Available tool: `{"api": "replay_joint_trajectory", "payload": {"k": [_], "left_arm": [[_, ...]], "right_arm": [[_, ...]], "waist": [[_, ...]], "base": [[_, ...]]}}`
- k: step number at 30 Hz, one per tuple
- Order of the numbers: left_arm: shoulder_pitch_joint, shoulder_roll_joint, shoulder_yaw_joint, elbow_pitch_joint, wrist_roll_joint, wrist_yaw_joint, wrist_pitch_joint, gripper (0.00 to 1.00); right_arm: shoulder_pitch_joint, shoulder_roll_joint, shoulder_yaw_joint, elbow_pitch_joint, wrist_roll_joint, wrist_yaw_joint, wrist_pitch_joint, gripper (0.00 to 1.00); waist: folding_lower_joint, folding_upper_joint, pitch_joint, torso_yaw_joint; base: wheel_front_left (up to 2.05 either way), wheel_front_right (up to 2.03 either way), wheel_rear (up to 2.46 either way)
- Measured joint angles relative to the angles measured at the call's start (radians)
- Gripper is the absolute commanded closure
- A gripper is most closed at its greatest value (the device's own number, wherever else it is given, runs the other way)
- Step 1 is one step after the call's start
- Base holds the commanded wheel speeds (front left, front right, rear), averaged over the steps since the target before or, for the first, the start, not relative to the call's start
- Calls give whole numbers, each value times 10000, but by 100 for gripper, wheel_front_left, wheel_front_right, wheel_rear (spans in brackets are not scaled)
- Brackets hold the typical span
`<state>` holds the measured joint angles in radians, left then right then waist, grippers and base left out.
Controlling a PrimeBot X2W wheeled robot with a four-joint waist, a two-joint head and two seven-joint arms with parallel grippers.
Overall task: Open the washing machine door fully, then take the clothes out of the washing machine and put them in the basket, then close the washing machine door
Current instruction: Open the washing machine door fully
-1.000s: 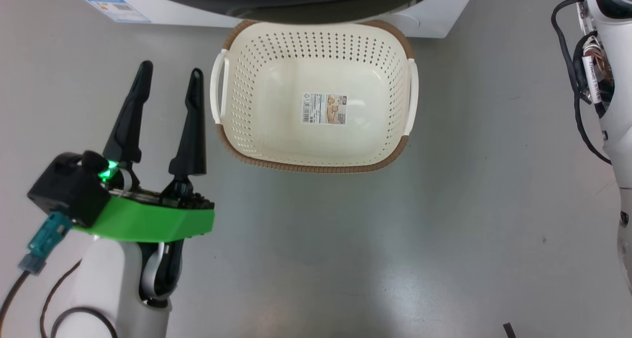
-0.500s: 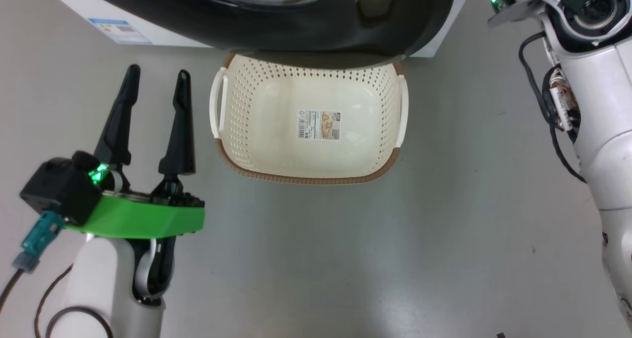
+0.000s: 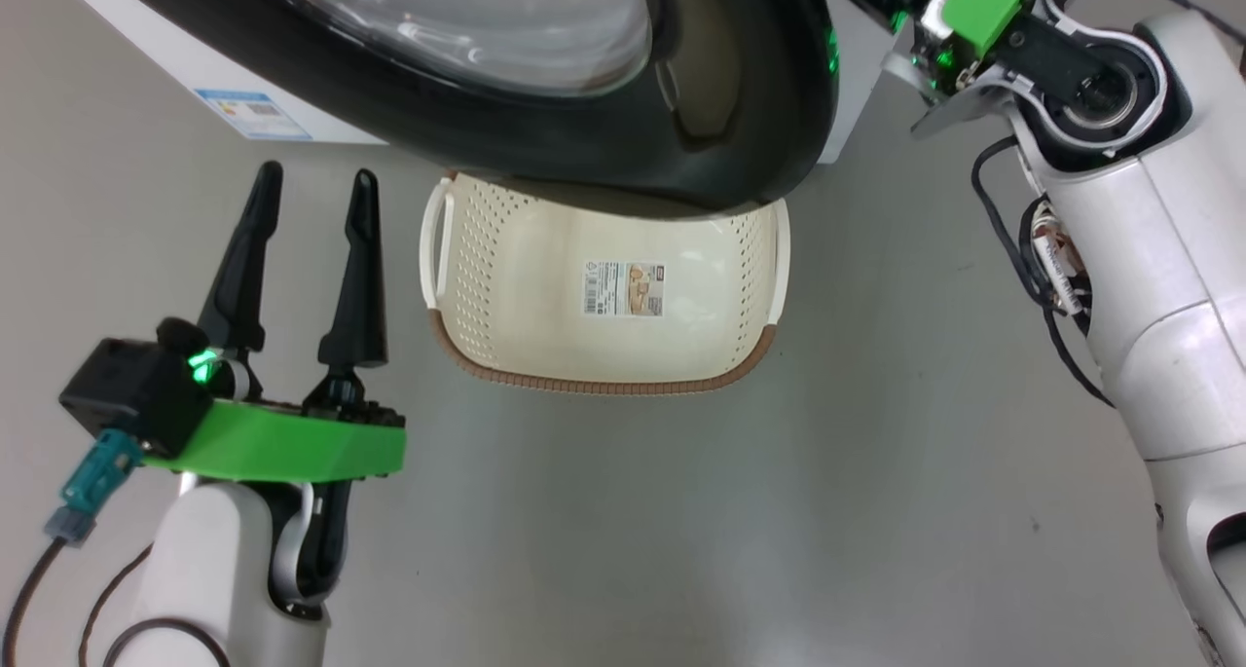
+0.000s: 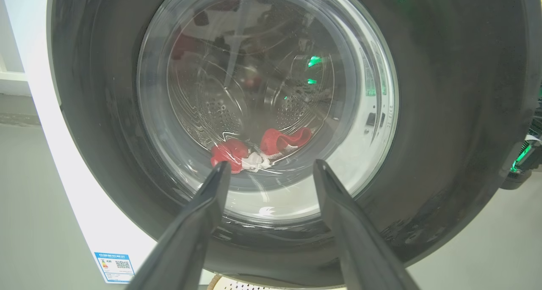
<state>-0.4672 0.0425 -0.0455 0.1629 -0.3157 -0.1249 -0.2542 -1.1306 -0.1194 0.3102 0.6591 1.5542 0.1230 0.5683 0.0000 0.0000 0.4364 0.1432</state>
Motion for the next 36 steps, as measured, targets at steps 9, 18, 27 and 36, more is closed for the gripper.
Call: {"api": "replay_joint_trajectory", "payload": {"k": [9, 18, 27, 36], "left_arm": [[232, -23, 6, 58, 84, 0, 0, 0], [233, -38, 25, 59, 84, 0, 0, 0], [234, -40, 134, 84, 115, 0, 0, 0], [239, -40, 447, 36, 374, 0, 0, 0]], "right_arm": [[242, 17, 142, 330, -259, 0, -454, 89], [265, -90, 341, 798, -1774, 0, -3356, 0], [1111, -608, 1749, 1542, -4725, 0, -7074, 0], [1832, -616, 357, 1361, -8094, 2, -8192, 0]], "waist": [[0, 0, -419, -24], [0, 0, -279, -129], [0, 0, -377, -328], [0, 0, -409, -710]], "base": [[0, 0, 0], [0, 0, 0], [0, 0, 0], [0, 0, 0]]}}
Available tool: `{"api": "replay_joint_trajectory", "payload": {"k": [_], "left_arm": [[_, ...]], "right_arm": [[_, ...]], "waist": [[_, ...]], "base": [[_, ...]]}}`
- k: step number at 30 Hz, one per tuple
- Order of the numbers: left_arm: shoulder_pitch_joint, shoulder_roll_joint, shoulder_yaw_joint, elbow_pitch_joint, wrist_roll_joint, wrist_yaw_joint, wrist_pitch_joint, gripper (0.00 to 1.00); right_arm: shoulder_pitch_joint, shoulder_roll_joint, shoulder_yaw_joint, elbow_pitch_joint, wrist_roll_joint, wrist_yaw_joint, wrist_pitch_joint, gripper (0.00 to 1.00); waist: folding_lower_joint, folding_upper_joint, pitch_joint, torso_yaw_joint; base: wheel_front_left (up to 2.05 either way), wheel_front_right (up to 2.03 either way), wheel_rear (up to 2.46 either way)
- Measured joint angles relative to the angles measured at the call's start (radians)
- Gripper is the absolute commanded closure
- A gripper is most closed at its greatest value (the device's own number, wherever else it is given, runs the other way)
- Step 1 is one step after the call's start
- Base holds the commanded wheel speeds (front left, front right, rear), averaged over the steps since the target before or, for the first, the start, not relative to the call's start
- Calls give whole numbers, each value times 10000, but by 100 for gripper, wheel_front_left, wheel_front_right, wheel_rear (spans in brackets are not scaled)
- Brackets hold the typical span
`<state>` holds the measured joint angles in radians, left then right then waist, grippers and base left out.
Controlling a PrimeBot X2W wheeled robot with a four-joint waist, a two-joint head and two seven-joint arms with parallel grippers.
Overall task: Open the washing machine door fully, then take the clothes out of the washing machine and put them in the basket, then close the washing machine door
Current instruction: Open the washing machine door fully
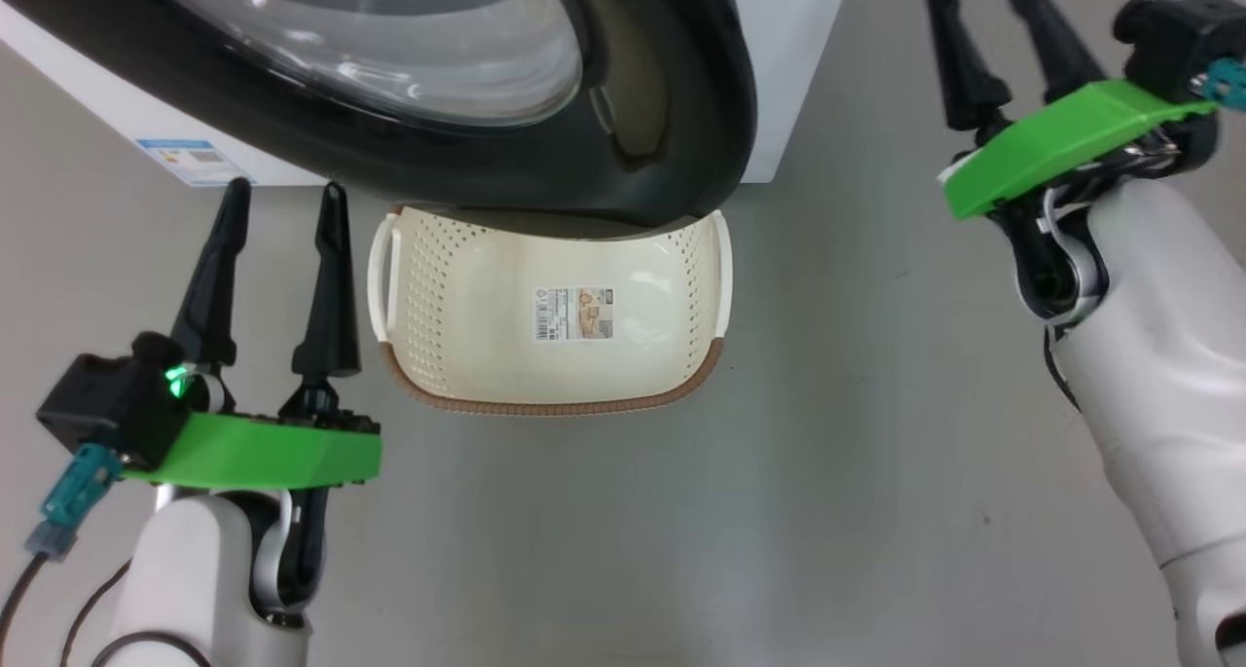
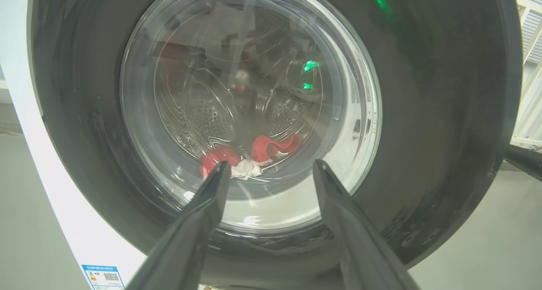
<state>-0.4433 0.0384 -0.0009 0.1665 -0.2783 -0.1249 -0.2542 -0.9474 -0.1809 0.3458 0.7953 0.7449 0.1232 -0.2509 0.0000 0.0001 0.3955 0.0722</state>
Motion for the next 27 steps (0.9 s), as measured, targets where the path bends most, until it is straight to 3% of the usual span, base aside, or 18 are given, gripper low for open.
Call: {"api": "replay_joint_trajectory", "payload": {"k": [1, 2, 4, 9, 18, 27], "left_arm": [[0, 2, 36, -8, 0, 0, 0, 0], [4, 4, 105, -15, 0, 0, 0, 0], [11, 19, 111, -23, 12, 0, 0, 0], [57, 31, 102, -92, 52, -2, 0, 0], [100, 82, 54, -305, 150, -2, 0, 0], [201, 98, 40, -403, 165, -2, 0, 0]], "right_arm": [[177, 25, -476, -364, -700, 0, -31, 0], [767, 247, -1475, -1202, -2199, 0, -54, 0], [1568, 635, -2439, -2203, -3574, 0, -58, 0], [3340, 1149, -3475, -4358, -5933, 10, -58, 0], [4898, 1212, -3616, -6554, -6188, 12, -58, 0], [6145, 1241, -3728, -7793, -6117, 12, -58, 0]], "waist": [[0, 0, 11, -44], [0, 0, 28, -134], [0, 0, 37, -203], [0, 0, 24, -301], [0, 0, 22, -374], [0, 0, -11, -360]], "base": [[0, 0, 0], [0, 0, 0], [0, 0, 0], [0, 0, 0], [0, 0, 0], [0, 0, 0]]}}
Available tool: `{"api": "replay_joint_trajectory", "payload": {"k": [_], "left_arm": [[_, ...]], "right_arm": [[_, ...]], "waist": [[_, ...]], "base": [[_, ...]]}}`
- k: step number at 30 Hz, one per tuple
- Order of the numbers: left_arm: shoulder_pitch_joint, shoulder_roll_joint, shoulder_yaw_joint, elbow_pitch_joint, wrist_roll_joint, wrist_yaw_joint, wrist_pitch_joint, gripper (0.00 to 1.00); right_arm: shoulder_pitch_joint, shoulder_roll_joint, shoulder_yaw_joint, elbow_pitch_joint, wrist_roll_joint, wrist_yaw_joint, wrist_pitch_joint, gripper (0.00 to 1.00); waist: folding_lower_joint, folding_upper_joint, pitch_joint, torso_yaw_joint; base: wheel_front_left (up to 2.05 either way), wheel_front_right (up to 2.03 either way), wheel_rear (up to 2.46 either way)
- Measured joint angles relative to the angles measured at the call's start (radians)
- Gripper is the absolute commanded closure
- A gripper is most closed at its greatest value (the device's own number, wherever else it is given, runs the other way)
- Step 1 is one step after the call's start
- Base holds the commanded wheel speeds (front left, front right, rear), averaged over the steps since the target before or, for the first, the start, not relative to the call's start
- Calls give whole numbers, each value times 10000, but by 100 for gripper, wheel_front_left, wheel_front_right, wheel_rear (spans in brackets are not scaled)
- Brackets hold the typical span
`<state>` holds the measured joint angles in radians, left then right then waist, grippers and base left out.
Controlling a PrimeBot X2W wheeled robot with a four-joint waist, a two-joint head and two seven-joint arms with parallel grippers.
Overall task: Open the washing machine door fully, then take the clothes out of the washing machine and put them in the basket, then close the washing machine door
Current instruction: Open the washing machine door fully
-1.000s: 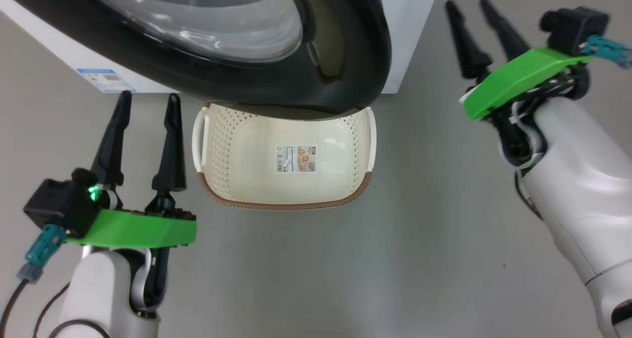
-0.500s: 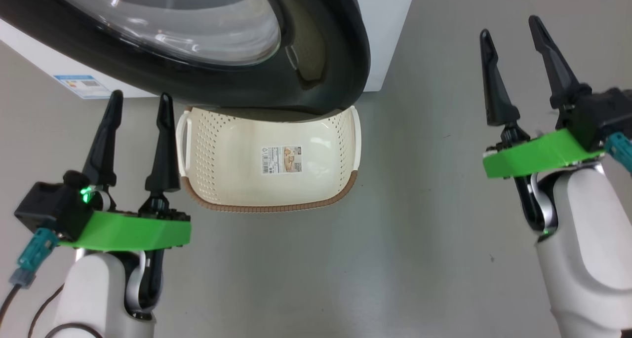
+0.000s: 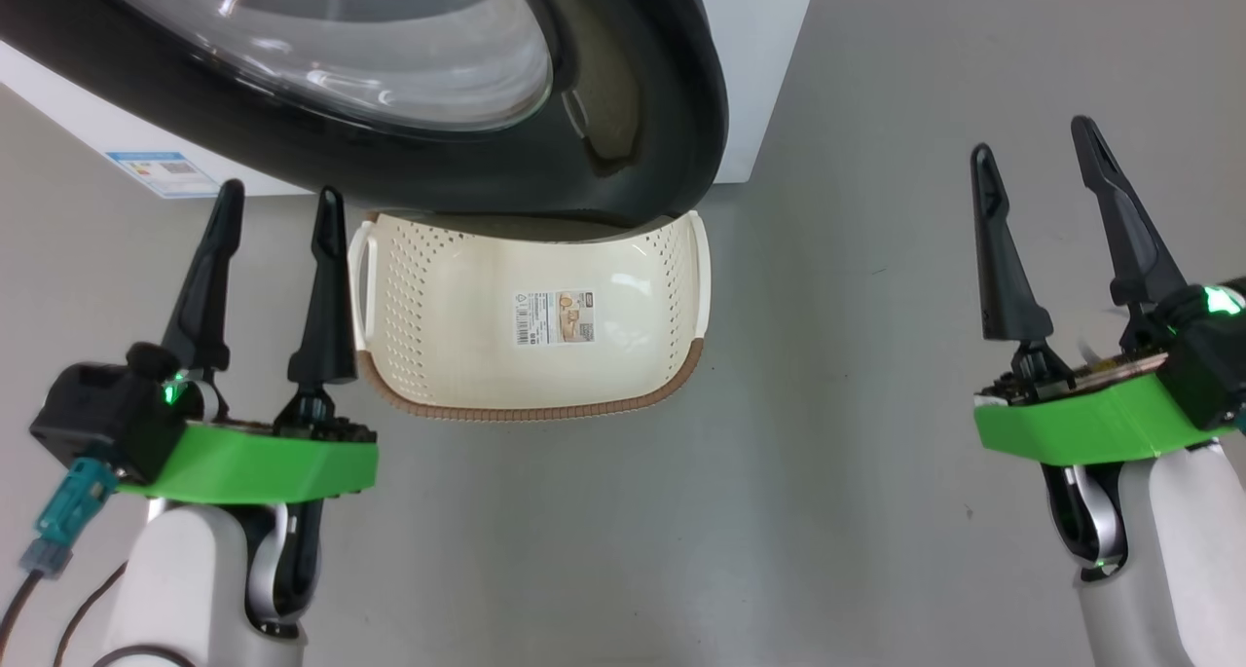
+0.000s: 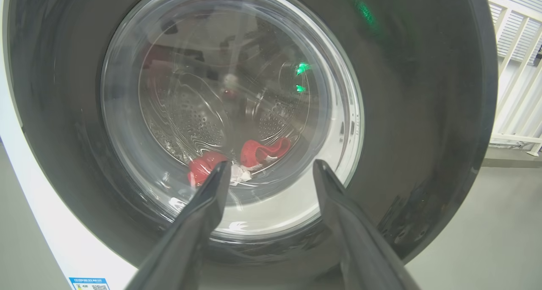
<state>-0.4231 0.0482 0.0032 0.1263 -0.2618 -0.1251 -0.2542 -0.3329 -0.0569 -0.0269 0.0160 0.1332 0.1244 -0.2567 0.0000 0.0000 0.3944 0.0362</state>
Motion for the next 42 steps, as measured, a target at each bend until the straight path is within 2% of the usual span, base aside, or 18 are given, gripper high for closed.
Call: {"api": "replay_joint_trajectory", "payload": {"k": [27, 35, 36, 37, 42], "left_arm": [[202, -38, -182, -48, -2, 0, 0, 0], [205, -69, -324, -35, -2, 0, 0, 0], [205, -71, -343, -35, -2, 0, 0, 0], [204, -75, -357, -33, -2, 0, 0, 0], [202, -84, -382, -33, -2, 0, 0, 0]], "right_arm": [[252, 6, -128, -161, -46, 0, 0, 0], [41, 6, 293, -169, -15, 0, 0, 0], [-83, 8, 397, -121, 79, 0, 0, 89], [-214, 10, 453, -13, 372, 0, 0, 100], [-884, -4, 675, 1066, 2631, 0, 0, 100]], "waist": [[0, 0, 1, 55], [0, 0, 55, 136], [0, 0, 65, 155], [0, 0, 73, 175], [0, 0, 111, 301]], "base": [[0, 0, 0], [0, 0, 0], [0, 0, 0], [0, 0, 0], [0, 0, 0]]}}
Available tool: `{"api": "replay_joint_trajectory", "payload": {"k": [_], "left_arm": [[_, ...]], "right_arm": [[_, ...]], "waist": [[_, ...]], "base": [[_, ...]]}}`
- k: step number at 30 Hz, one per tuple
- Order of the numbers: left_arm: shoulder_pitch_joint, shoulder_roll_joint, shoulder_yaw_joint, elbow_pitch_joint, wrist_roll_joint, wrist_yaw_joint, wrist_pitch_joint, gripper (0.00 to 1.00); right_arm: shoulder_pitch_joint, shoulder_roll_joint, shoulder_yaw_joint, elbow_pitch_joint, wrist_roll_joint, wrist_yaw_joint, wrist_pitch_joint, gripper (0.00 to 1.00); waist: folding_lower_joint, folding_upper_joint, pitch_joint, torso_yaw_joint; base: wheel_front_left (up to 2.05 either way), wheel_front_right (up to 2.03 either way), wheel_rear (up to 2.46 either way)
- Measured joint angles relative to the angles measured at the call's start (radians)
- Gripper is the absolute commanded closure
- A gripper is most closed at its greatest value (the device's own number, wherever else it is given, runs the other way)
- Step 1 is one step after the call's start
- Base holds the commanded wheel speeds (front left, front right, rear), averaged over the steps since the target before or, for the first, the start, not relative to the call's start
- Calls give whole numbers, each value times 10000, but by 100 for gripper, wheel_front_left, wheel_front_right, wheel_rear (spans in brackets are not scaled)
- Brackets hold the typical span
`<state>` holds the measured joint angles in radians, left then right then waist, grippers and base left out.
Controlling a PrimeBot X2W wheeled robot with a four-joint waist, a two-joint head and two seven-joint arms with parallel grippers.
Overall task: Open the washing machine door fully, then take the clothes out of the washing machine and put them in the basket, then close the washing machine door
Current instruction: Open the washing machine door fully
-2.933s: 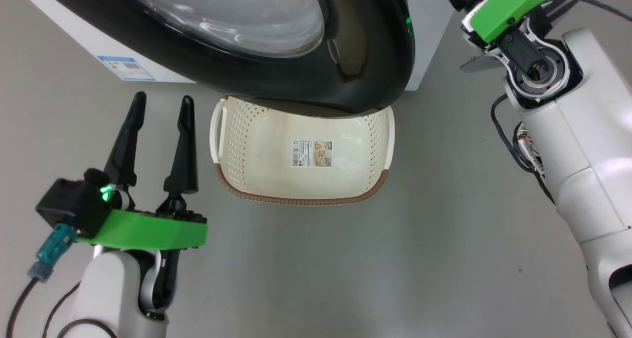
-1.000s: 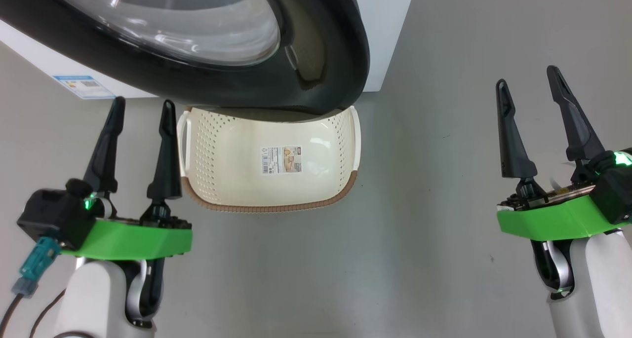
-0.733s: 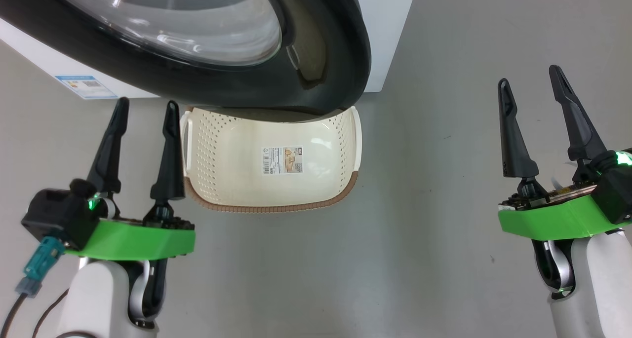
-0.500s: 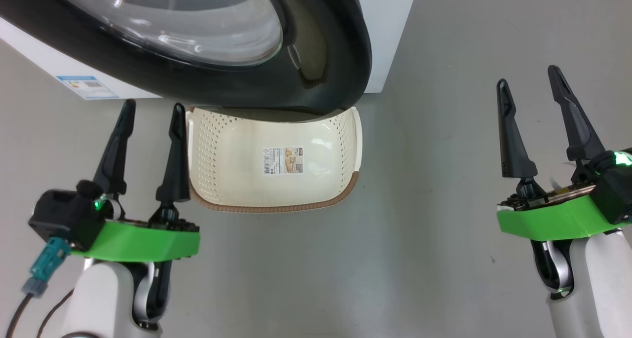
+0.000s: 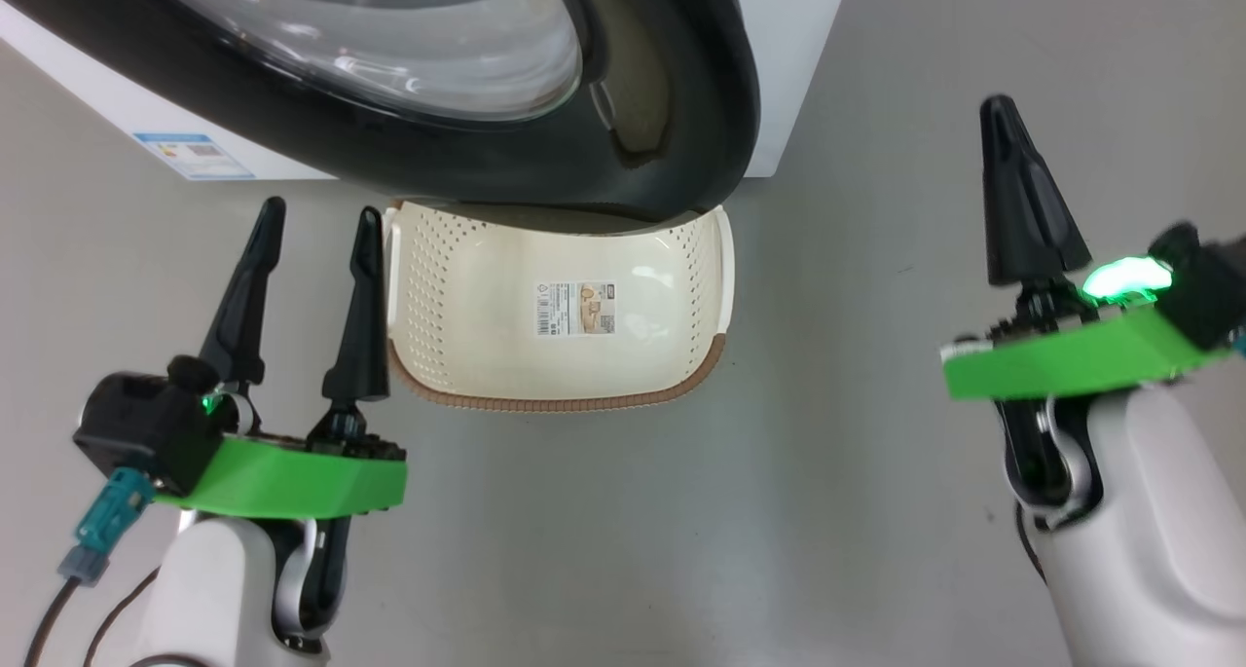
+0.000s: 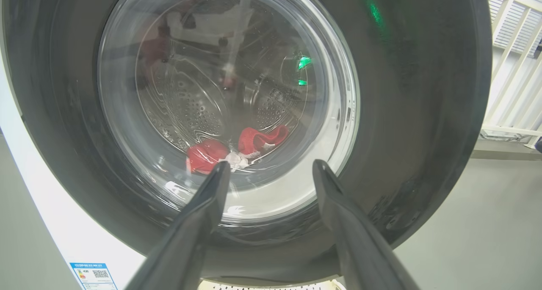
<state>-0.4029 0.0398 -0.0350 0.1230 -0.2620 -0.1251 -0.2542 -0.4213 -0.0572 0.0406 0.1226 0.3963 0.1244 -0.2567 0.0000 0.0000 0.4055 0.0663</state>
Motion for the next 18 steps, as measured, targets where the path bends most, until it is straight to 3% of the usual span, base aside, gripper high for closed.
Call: {"api": "replay_joint_trajectory", "payload": {"k": [9, 18], "left_arm": [[-9, -4, -27, 31, -2, 0, -2, 0], [-16, -13, -10, 40, -33, 0, 0, 0]], "right_arm": [[-2421, -42, 1273, 2420, 5166, -2, 146, 100], [-4119, -107, 1893, 3149, 9802, -2, 2915, 100]], "waist": [[0, 1, 71, 273], [0, 1, 195, 533]], "base": [[0, 0, 0], [0, 0, 0]]}}
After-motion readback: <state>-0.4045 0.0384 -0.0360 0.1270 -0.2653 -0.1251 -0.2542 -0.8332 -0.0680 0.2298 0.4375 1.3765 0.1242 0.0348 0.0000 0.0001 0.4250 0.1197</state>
